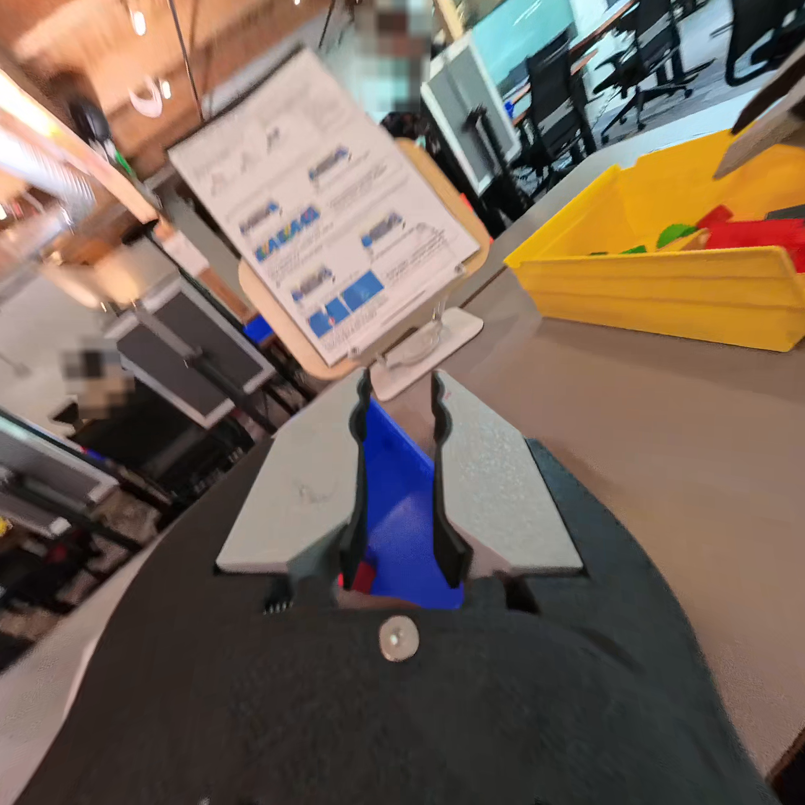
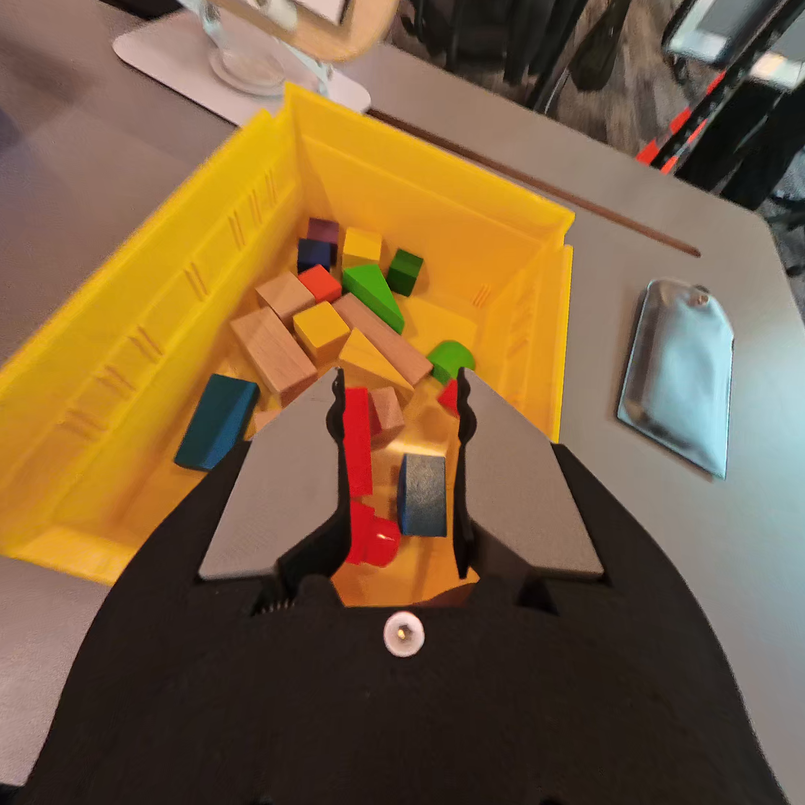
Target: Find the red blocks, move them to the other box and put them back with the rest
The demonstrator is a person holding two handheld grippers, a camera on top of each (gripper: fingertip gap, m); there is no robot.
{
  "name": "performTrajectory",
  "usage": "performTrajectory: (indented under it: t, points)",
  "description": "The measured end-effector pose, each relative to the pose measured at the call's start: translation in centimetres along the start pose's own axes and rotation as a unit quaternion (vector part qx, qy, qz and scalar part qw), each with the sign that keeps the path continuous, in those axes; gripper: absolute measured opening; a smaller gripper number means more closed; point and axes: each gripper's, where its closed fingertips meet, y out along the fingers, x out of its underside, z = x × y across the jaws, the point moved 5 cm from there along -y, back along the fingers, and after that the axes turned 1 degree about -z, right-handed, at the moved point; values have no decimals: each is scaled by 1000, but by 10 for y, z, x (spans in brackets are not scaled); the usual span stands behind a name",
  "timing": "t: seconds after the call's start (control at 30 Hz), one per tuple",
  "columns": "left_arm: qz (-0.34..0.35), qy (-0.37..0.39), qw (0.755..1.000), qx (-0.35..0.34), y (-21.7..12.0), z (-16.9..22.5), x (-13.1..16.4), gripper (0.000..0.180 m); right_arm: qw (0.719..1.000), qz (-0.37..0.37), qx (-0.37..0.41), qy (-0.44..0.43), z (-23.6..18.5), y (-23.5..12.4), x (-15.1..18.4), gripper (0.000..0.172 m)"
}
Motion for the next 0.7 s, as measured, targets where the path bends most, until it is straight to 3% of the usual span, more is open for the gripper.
performTrajectory:
  t: [0.17,0.37,0.53,0.6,0.7]
  points:
    - [-95,-87,992,-1,13,-27,48,34,998,45,-18,-25,-16,-24,-17,51]
    - [-201,-179,963,16,24,-63,116,39,995,89,-44,-15,-24,-49,-30,51]
    - [-310,-161,933,86,53,-70,154,43,992,109,-63,-25,-36,-60,-38,50]
    - [-358,-153,916,101,66,-74,168,45,991,109,-65,-28,-38,-60,-38,50]
    - [-451,-176,864,141,76,-70,199,47,992,106,-66,-30,-39,-61,-37,51]
